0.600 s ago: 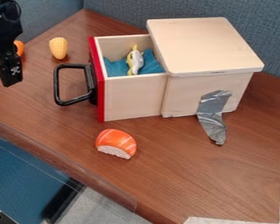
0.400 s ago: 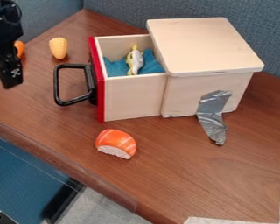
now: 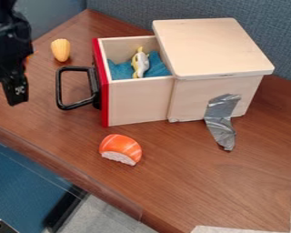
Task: Close the drawer
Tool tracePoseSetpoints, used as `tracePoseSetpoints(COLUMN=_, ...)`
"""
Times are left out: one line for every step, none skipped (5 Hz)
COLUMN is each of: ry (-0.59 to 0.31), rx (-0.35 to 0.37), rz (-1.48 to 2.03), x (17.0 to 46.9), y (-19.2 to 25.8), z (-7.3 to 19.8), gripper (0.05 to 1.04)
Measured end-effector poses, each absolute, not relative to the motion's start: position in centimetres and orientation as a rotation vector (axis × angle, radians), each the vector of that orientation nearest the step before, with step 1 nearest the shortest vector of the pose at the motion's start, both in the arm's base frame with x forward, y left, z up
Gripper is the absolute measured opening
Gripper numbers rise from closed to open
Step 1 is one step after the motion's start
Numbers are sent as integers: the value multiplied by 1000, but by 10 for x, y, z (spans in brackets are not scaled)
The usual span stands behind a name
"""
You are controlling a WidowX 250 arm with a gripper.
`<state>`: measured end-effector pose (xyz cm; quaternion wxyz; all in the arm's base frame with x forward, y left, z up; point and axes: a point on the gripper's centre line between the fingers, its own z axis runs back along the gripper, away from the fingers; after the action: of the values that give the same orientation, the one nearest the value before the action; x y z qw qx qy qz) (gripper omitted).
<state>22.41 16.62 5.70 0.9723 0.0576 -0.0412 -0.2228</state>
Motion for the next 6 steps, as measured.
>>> tracePoseSetpoints(ry=-100, rx=135, rz=-530, x=231, y=161, z=54, gripper=1000)
tracePoseSetpoints(ry=-86, rx=140, rz=-599, x=237, y=154, z=48, gripper=1000)
tracePoseSetpoints(ry=-98, rx=134, rz=-662, x=243, y=140, z=44, gripper=1000)
tracePoseSetpoints(ry=-119, rx=120, rz=-675, x=248, y=133, z=45, gripper=1000)
tracePoseSetpoints(ry=-136, rx=97, rz=-681, x=254, y=130, z=47, gripper=999)
tracePoseSetpoints(ry=-166, rx=79, rz=-681, x=259, y=128, z=48, gripper=999)
